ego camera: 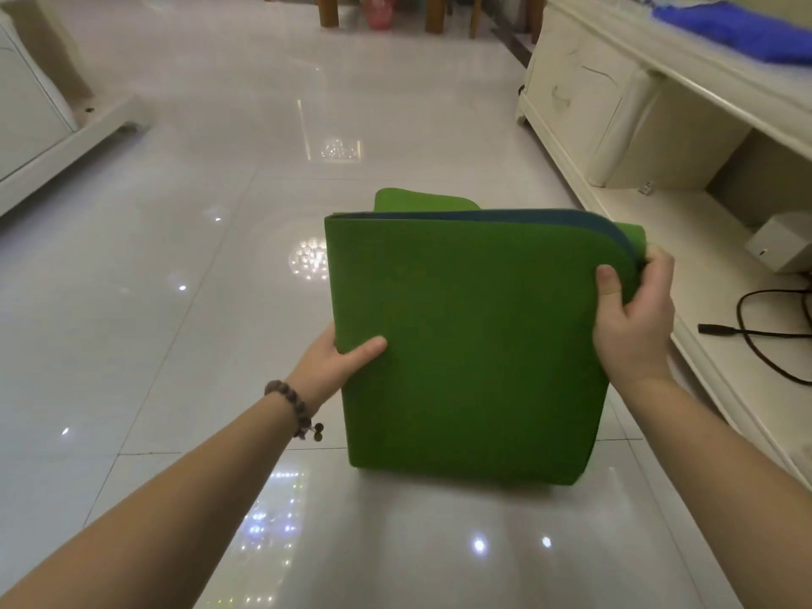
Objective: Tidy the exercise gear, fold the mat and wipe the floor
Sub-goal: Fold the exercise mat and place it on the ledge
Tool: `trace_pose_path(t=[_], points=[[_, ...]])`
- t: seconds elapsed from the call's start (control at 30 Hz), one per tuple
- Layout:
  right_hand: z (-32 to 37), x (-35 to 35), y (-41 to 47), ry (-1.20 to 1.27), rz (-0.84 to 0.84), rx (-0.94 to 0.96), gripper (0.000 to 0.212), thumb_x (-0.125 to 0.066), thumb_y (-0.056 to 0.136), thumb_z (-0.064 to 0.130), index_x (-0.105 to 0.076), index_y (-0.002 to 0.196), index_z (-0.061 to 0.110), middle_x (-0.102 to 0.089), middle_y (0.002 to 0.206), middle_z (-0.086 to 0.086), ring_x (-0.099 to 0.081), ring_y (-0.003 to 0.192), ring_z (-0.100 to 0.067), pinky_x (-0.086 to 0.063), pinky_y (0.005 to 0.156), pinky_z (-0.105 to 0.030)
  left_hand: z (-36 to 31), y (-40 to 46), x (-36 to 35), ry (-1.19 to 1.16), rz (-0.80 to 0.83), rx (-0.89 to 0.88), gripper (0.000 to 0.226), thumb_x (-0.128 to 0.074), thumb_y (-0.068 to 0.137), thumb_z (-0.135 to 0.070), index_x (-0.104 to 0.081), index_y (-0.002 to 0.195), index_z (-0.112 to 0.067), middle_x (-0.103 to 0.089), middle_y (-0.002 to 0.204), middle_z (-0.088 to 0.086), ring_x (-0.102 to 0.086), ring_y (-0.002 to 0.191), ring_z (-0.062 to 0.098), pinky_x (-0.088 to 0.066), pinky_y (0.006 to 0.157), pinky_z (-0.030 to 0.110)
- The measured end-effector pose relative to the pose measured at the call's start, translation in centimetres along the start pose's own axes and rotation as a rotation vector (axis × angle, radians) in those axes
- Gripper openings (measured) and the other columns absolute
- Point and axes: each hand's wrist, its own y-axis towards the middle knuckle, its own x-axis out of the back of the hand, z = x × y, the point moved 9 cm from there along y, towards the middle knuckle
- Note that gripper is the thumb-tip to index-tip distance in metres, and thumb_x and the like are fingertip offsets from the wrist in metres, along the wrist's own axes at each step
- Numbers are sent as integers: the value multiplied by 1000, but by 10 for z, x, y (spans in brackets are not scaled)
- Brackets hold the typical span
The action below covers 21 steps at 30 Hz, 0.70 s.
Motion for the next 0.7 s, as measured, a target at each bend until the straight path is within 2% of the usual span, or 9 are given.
trace_pose_path(t=[0.03,0.13,0.2,0.3,0.4,0.47,0.53,0.6,0.7], points=[[-4,-4,4,20,2,-27,36,-51,96,32,-39,126,17,-55,109,2,-56,98,-12,-48,83,-34,14,3,-1,-15,-16,24,71,-77,62,-61,-50,121,-32,-64,117,-10,-64,107,11,-53,92,34],[-30,-19,2,170,74,-205,56,-55,91,45,-28,139,33,-55,120,7,-56,109,-7,-47,91,-28,27,12,0,-82,-144,8,54,-69,72,-55,-53,118,-32,-64,115,-10,-64,103,9,-53,89,32],[-66,-29,-21,209,152,-375,64,-56,85,52,-32,140,28,-53,128,6,-55,115,-12,-47,97,-35,34,13,-4,-79,-172,24,55,-67,67,-53,-53,117,-31,-64,112,-11,-63,101,8,-53,83,28],[-121,-38,-86,172,304,-566,62,-62,80,52,-46,133,25,-59,124,6,-57,115,-19,-47,99,-43,67,6,-12,-5,-104,110,67,-72,62,-52,-53,122,-28,-65,111,-12,-64,100,7,-54,83,27],[-148,-41,-140,202,410,-712,53,-66,80,39,-43,127,34,-59,118,16,-58,112,-14,-49,89,-32,100,-3,-18,80,-82,154,57,-76,68,-45,-51,118,-31,-65,110,-14,-63,98,4,-53,82,24],[-145,-38,-143,179,380,-697,46,-65,84,33,-42,124,36,-58,112,21,-58,109,-13,-48,87,-29,96,-6,-15,173,-188,83,42,-77,77,-36,-52,111,-29,-63,101,-18,-60,90,-5,-50,78,14],[-131,-31,-133,116,330,-632,41,-63,87,30,-42,122,34,-57,108,21,-57,104,-13,-45,86,-27,81,-15,-13,253,-313,5,36,-75,80,-32,-52,106,-24,-59,92,-21,-54,81,-11,-43,65,4],[-110,-23,-122,40,297,-532,36,-61,88,29,-42,119,31,-56,106,16,-55,98,-12,-41,81,-23,70,-31,-11,249,-391,-39,32,-73,81,-33,-52,102,-21,-58,89,-20,-53,77,-12,-41,60,3],[-84,-13,-109,-41,300,-404,34,-59,87,34,-46,118,28,-57,104,14,-55,91,-6,-40,81,-24,64,-51,-6,217,-414,-36,33,-68,79,-44,-55,100,-22,-63,92,-14,-58,81,-6,-43,64,8]])
